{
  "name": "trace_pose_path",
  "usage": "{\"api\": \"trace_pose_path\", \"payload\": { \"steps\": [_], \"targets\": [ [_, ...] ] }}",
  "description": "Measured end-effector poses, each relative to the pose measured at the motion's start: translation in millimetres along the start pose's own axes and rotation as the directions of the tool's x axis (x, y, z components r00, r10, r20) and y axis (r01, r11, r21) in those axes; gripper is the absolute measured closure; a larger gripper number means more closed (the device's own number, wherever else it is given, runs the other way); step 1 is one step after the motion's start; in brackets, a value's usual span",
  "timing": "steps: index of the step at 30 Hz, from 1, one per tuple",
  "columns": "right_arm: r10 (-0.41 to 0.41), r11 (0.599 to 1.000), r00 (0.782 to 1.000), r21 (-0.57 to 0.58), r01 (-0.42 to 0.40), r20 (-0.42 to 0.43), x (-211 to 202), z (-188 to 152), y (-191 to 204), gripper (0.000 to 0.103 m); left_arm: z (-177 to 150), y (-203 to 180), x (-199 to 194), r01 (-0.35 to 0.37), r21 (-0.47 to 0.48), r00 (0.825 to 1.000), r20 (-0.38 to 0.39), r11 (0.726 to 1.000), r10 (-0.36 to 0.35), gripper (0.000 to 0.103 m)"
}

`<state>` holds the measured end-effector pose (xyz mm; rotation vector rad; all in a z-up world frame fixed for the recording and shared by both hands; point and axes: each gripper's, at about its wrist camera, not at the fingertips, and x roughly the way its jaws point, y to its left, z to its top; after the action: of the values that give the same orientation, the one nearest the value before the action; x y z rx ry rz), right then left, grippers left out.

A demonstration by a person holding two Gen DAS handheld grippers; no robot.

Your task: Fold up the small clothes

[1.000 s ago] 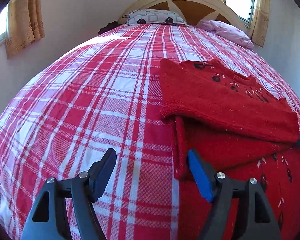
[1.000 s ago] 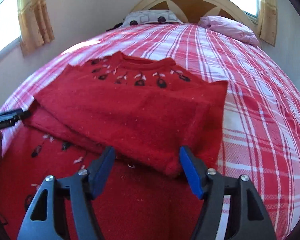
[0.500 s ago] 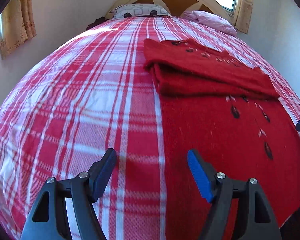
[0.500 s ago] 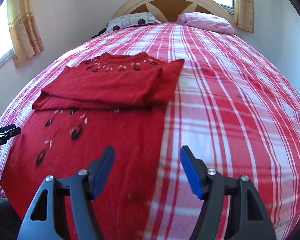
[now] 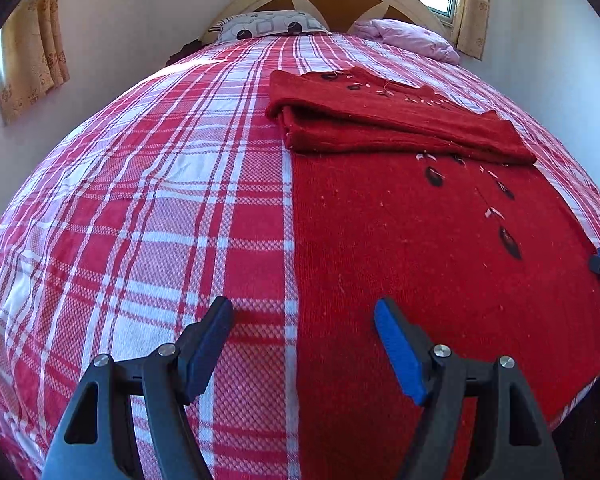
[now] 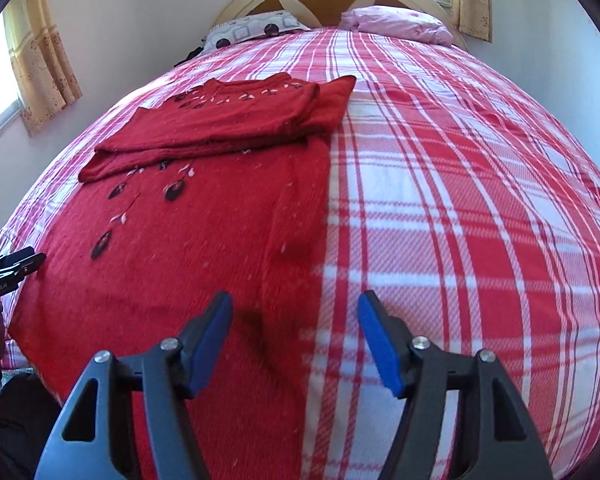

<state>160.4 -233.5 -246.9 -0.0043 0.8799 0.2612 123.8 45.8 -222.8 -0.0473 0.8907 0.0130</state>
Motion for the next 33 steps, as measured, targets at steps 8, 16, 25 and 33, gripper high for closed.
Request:
{"api": "trace_pose_path", "payload": {
  "steps": [8, 16, 25, 33],
  "targets": [
    [-0.025, 1.0, 1.0, 0.008, 0.025, 0.004, -8, -17, 5, 0.035, -5, -4, -4, -0.008, 0.001, 1.0, -0.006, 1.0, 0.008, 0.029],
    [-0.036, 0.999, 0.999, -0.001, 0.036, 0.004, -16, -31, 9, 0.035, -10, -7, -7, -0.009, 0.001, 1.0, -0.006, 1.0, 0.009, 0.029],
    [-0.019, 1.0, 1.0, 0.015, 0.019, -0.005, -24, -42, 10, 0.036, -21, -4, -16, 0.017, -0.006, 1.0, -0.021, 1.0, -0.017, 0.029],
    [0.041, 0.996, 0.999, 0.082, -0.04, -0.018, -35, -52, -2, 0.046, -42, 3, -32, 0.062, -0.021, 0.998, -0.027, 0.998, -0.062, 0.029]
  ]
}}
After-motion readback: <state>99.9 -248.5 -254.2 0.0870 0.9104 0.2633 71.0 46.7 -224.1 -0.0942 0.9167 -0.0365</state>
